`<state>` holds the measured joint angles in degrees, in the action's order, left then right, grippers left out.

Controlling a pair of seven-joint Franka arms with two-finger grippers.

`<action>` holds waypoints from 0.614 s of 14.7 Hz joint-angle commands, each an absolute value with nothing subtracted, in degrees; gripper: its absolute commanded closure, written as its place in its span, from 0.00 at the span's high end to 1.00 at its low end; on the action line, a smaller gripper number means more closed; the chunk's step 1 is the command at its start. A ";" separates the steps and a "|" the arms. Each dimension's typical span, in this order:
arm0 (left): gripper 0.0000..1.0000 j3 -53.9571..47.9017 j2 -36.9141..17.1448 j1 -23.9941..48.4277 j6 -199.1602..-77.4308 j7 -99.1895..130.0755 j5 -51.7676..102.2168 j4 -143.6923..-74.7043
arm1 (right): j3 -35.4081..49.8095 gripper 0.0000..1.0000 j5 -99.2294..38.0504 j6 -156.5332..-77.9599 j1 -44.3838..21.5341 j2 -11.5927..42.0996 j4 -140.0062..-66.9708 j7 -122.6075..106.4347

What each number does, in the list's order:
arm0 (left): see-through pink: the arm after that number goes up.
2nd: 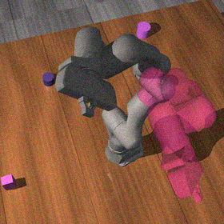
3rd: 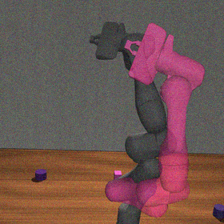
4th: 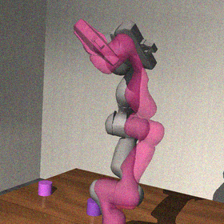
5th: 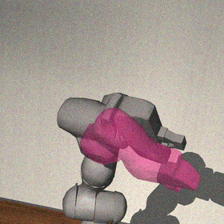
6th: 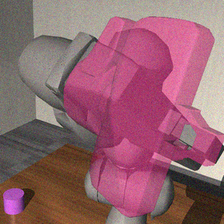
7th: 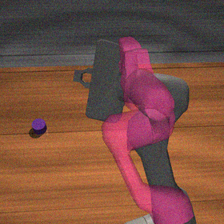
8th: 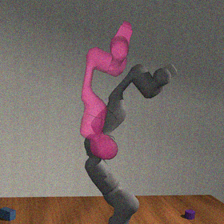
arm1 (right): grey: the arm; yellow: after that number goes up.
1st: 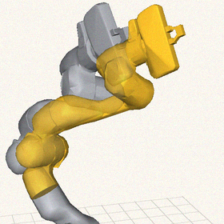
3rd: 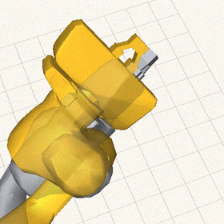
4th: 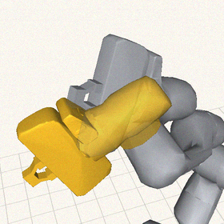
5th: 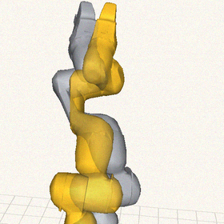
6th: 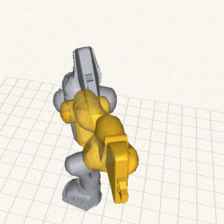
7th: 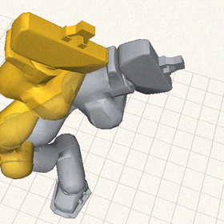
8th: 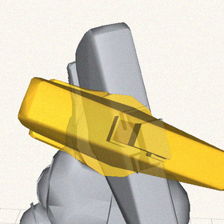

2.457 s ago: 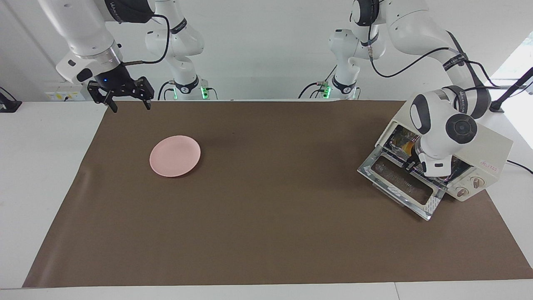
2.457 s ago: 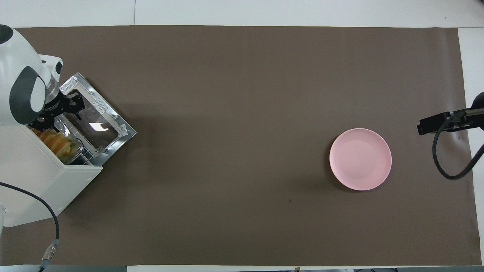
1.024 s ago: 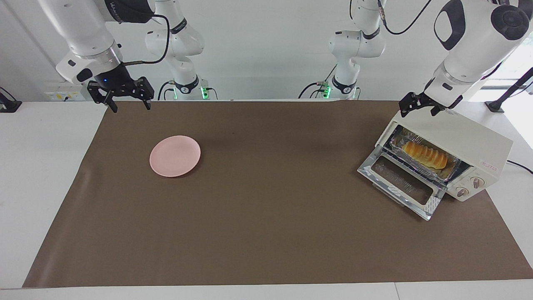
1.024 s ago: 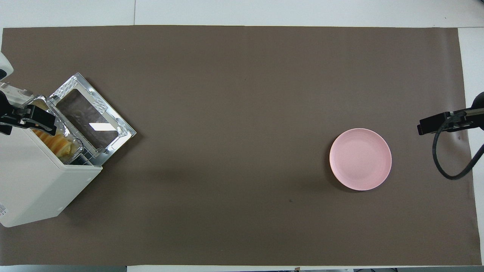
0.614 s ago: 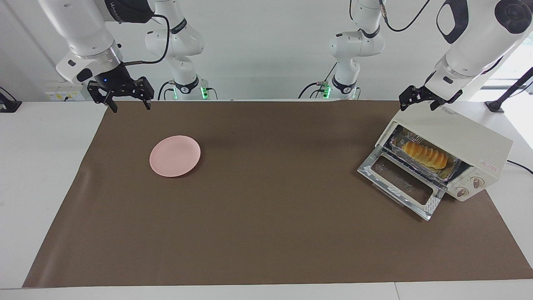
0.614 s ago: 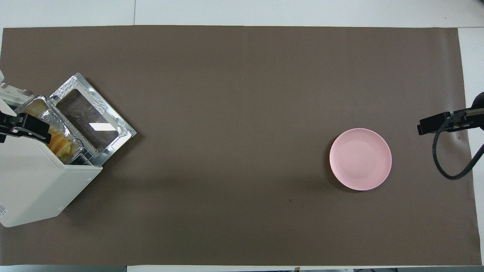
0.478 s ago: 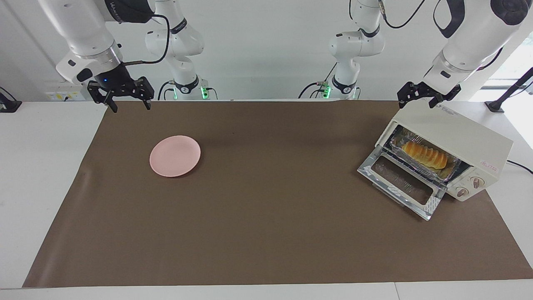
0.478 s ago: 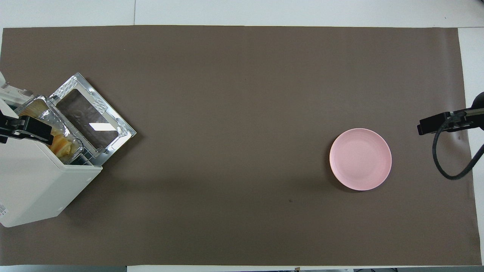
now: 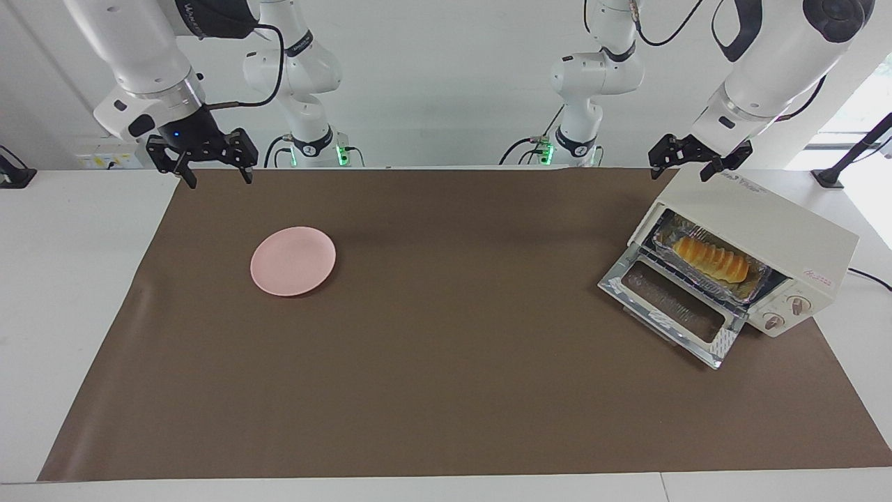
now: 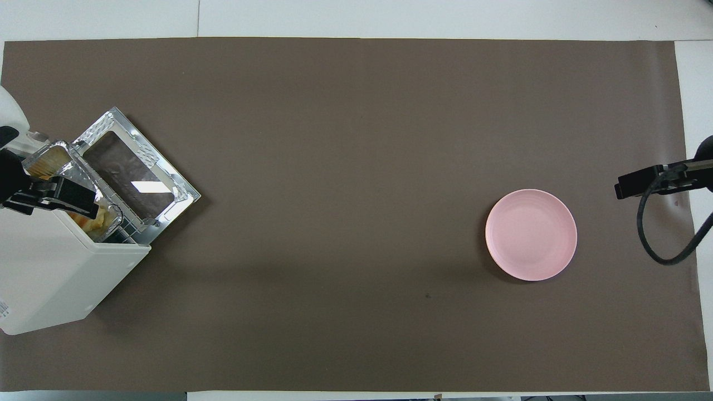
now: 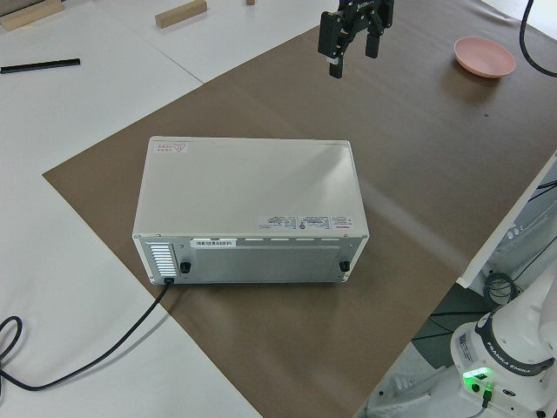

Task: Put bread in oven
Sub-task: 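Withdraw the left gripper out of the oven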

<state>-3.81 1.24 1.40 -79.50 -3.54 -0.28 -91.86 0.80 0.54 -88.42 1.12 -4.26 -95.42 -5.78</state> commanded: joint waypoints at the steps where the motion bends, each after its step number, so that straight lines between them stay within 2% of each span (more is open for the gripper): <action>1: 1.00 -3.34 3.25 2.11 -82.17 -4.39 0.35 -94.22 | 1.41 1.00 -0.26 -88.51 2.11 -5.27 -96.59 -5.27; 9: 1.00 -3.25 2.72 2.81 -83.49 -3.87 0.53 -93.52 | 1.41 1.00 -0.26 -88.51 2.11 -5.27 -96.59 -5.27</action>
<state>-3.76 1.29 2.75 -81.79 -3.80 -0.25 -91.94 0.80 0.54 -88.42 1.12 -4.26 -95.42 -5.78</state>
